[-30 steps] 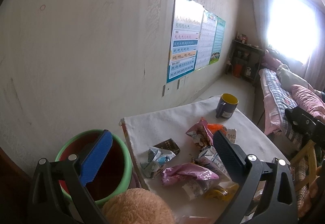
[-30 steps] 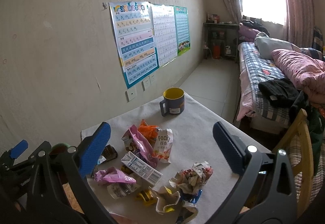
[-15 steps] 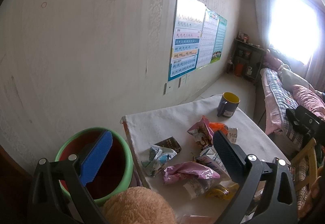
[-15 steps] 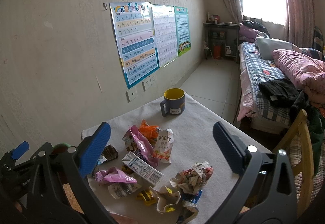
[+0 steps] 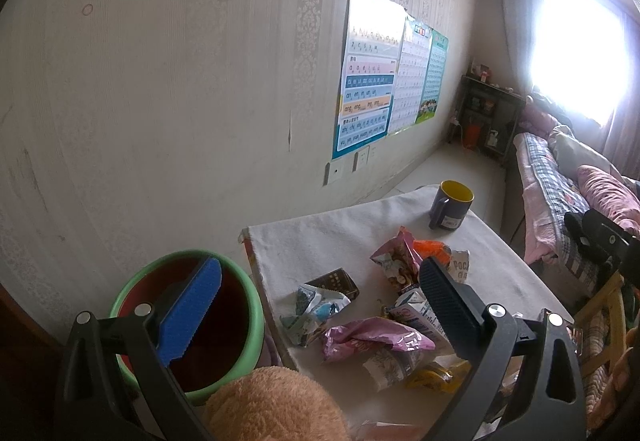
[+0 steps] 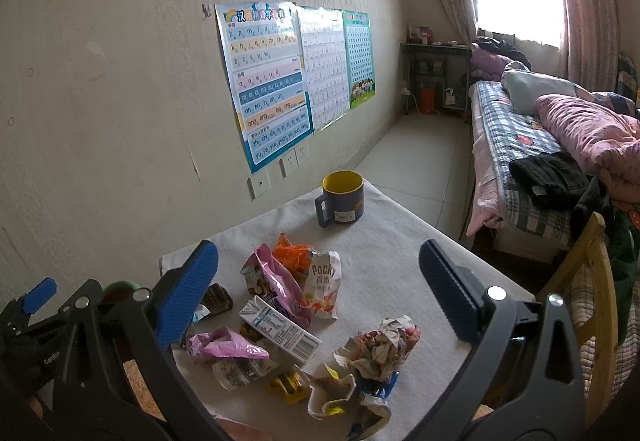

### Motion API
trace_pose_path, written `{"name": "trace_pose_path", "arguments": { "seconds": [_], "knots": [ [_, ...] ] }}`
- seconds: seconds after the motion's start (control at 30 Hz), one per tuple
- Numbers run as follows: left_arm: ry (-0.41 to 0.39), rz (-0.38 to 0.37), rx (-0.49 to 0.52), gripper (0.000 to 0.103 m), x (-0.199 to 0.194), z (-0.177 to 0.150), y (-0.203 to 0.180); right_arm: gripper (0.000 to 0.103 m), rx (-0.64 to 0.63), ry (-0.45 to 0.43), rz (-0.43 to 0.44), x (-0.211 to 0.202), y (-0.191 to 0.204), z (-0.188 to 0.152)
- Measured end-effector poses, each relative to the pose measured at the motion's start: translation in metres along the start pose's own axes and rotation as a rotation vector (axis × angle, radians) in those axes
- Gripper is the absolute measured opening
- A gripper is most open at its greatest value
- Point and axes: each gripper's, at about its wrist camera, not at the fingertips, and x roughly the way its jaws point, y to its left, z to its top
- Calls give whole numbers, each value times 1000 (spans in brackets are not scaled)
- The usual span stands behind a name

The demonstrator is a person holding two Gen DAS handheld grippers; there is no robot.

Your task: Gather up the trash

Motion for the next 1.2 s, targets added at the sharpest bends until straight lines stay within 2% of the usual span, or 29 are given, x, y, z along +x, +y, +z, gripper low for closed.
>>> {"name": "trace_pose_path", "arguments": {
  "seconds": [0.57, 0.73, 0.8, 0.9, 0.97, 1.07, 1.1, 1.13, 1.2],
  "knots": [
    [11, 5, 0, 95, 4, -6, 5, 99, 10, 25, 2, 9, -2, -5],
    [47, 8, 7, 95, 9, -8, 4, 99, 19, 28, 13, 12, -5, -9],
    [52, 33, 31, 95, 11, -13, 2, 99, 12, 35, 13, 15, -6, -12],
    [73, 22, 97, 95, 17, -17, -10, 99, -1, 55, 8, 21, -10, -17],
    [116, -19, 123, 95, 25, -23, -18, 99, 0, 71, 8, 24, -15, -20],
    [256, -143, 106, 94, 58, -37, -28, 99, 9, 95, 5, 26, -24, -26],
    [286, -148, 105, 91, 66, -41, -30, 99, 11, 105, 6, 27, -27, -29],
    [321, -151, 106, 83, 77, -46, -32, 99, 10, 114, 8, 27, -30, -32],
    [384, -165, 96, 77, 96, -55, -35, 99, 8, 129, 5, 26, -36, -36]
  ]
}}
